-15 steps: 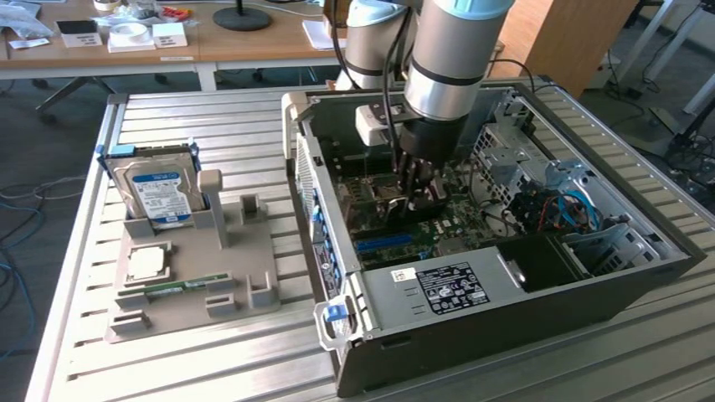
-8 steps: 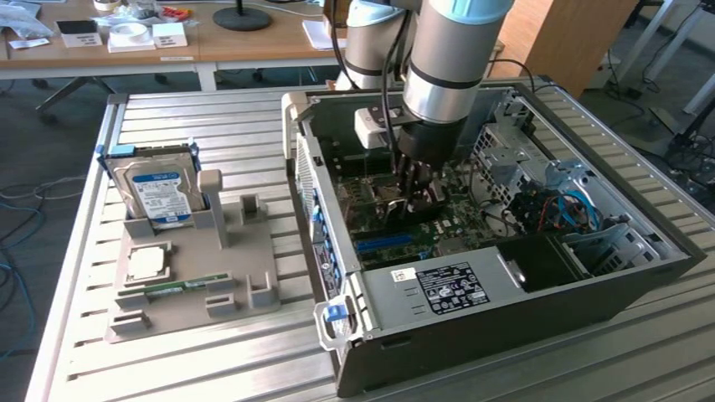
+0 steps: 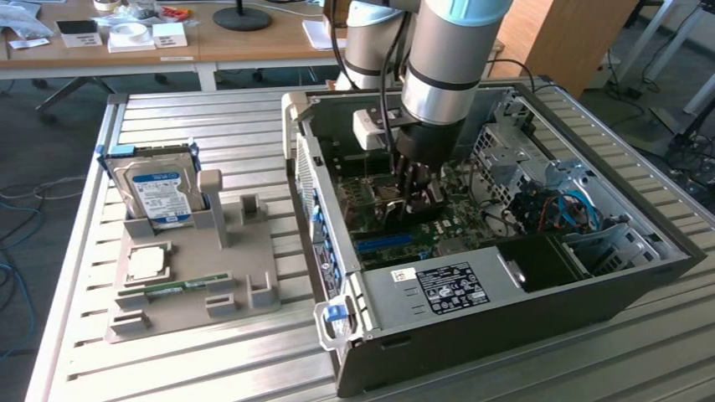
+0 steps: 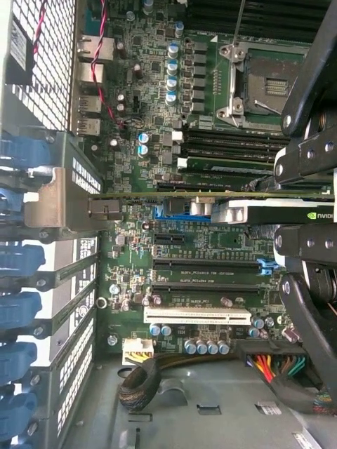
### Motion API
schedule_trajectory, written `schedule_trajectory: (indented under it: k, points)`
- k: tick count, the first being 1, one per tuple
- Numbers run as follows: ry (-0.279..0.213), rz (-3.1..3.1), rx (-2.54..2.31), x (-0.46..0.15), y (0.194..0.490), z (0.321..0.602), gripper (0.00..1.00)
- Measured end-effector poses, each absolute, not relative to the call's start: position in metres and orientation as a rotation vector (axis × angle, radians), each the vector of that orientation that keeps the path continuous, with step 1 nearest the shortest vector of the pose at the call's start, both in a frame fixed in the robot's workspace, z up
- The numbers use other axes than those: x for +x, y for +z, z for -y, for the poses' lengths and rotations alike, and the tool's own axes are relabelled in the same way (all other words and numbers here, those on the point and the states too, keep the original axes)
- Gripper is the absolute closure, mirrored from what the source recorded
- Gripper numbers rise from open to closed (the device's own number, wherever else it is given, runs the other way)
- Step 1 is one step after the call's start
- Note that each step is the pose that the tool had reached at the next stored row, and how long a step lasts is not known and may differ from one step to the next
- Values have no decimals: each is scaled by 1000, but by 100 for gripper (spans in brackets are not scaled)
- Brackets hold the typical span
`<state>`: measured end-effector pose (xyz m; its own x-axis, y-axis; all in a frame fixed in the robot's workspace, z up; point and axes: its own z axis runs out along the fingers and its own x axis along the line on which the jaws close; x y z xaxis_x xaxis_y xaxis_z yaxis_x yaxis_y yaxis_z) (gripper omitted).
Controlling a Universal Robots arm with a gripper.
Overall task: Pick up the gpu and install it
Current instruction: 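Insert the gpu into the slot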
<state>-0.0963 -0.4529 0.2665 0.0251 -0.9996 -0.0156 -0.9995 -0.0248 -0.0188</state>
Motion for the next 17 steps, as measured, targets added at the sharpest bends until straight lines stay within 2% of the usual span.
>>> schedule_trajectory:
  k: [17]
  points:
    - [-3,-2177,-2231,-100,266,454,73]
